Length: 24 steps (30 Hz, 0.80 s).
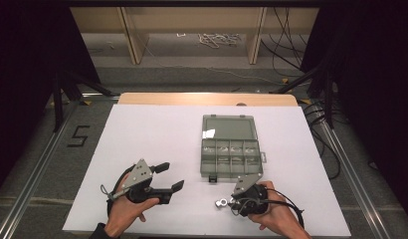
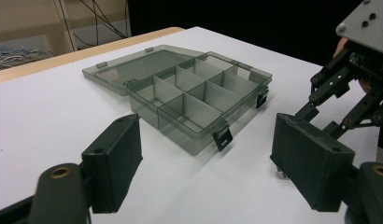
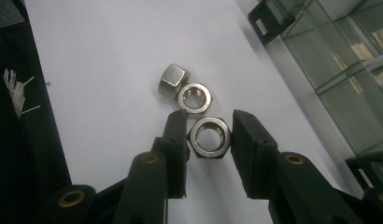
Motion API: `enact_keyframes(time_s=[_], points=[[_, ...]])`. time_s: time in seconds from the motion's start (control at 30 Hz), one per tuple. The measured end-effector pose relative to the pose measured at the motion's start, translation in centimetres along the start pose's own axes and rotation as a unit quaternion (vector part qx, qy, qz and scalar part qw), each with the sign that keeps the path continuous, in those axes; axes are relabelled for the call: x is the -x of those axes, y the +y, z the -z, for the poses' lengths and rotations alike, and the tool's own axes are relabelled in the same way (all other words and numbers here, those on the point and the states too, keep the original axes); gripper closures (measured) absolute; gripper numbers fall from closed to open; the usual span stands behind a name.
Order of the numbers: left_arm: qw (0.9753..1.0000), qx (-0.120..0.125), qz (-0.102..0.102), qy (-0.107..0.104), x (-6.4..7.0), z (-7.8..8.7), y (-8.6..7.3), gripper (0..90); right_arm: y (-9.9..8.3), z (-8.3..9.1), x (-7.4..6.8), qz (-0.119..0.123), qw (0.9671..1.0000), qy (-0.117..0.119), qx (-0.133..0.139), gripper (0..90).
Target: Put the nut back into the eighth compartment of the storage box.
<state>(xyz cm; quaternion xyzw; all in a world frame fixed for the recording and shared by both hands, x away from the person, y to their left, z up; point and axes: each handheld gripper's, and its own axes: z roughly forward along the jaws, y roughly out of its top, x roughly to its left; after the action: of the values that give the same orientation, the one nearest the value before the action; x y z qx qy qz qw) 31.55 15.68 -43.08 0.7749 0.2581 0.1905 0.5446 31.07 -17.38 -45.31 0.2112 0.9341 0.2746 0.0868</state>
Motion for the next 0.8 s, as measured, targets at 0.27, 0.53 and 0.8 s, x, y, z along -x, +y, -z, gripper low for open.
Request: enact_keyframes(time_s=[0.27, 0.53, 0.8], points=[[1.0000, 0.000, 0.001, 0.002, 0.0, 0.0, 0.0, 23.6, 0.1, 1.2, 1.2, -0.012, 0.9998, -0.013, 0.003, 67.4], [1.0000, -0.001, 0.005, 0.001, 0.1, -0.1, 0.0, 23.6, 0.4, 2.3, 2.0, -0.016, 0.9996, -0.022, 0.003, 67.4], [0.9997, 0.005, -0.023, -0.007, -0.4, -0.3, 0.0, 23.6, 0.9, 3.2, 3.3, -0.015, 0.9995, -0.026, -0.004, 67.4]])
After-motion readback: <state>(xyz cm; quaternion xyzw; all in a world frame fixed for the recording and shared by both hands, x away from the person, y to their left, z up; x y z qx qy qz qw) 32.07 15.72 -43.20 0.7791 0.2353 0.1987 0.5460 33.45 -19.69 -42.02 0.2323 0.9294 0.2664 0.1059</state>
